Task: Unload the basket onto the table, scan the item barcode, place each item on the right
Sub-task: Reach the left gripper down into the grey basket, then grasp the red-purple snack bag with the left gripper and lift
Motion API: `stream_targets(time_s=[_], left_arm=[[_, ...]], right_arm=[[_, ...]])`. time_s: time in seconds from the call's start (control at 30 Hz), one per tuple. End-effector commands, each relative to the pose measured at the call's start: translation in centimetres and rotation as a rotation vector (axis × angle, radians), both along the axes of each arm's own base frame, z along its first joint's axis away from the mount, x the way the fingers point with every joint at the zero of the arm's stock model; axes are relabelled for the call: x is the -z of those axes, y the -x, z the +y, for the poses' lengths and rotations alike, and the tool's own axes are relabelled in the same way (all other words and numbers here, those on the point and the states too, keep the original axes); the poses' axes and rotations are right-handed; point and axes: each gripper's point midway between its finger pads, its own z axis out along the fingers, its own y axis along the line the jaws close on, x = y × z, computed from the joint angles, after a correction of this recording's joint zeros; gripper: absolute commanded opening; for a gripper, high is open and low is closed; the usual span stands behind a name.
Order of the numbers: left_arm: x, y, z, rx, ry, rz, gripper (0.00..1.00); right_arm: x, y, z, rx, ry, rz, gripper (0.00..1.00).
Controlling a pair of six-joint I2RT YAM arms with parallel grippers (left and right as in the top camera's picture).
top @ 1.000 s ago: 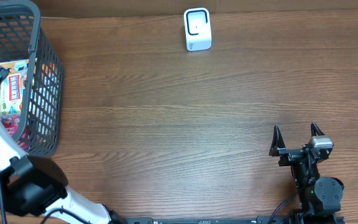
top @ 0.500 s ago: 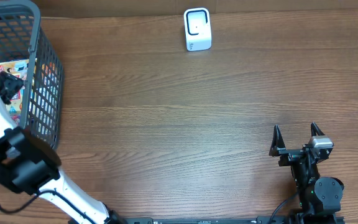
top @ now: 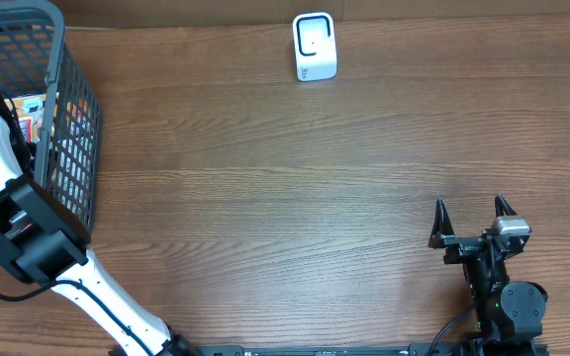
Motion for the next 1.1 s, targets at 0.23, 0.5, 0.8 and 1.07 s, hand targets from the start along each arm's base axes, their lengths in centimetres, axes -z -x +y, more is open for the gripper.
stream_targets(time_s=[0.23, 0.5, 0.8, 1.07], left_arm=[[0.6, 0.9, 1.5, -0.044, -0.042, 0.032, 0.38], [0.2, 1.5, 1.7, -0.032, -0.044, 0.055, 0.04], [-5.5, 1.1, 2.0, -0.025, -0.076, 0.018, 0.04], [-14.9, -4.5, -1.7, 0.158, 0.058, -0.397, 0.04]], right_arm=[[0.2, 0.0, -0.2, 0.008, 0.005, -0.003, 1.0], [0.2, 0.0, -0.2, 0.008, 0.005, -0.003, 1.0], [0.2, 0.0, -0.2, 0.008, 0.005, -0.003, 1.0], [0.2, 0.0, -0.2, 0.008, 0.005, -0.003, 1.0]])
